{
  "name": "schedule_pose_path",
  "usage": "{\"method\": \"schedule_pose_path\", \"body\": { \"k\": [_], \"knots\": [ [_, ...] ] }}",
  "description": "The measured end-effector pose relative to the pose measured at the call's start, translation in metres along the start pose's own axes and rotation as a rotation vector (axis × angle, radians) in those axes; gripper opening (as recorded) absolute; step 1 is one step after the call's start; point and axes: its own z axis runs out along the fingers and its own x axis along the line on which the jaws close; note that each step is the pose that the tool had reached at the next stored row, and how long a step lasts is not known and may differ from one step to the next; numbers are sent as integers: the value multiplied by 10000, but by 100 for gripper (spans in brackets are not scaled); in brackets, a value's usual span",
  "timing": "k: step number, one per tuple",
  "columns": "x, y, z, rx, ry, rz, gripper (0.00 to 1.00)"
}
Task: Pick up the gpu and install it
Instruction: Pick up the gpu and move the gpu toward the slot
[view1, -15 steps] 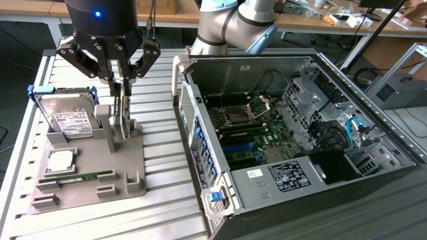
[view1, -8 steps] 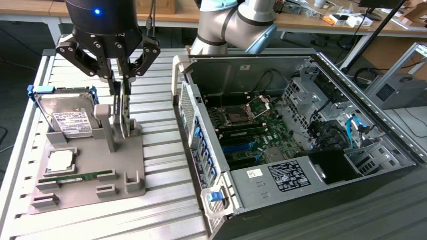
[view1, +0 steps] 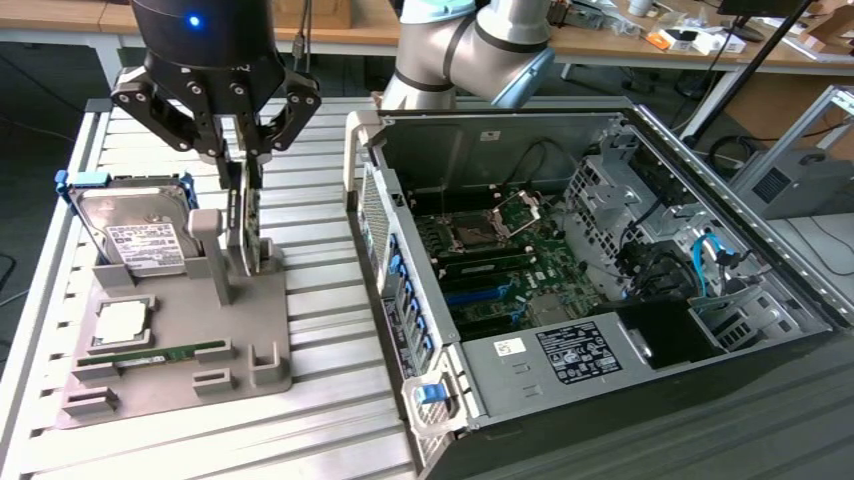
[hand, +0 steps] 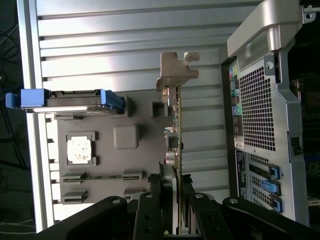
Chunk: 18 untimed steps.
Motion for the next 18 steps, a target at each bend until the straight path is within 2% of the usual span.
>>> {"method": "schedule_pose_path", "body": {
  "k": [18],
  "knots": [
    [-1,4,-57,-31,2,1,27]
  ]
}}
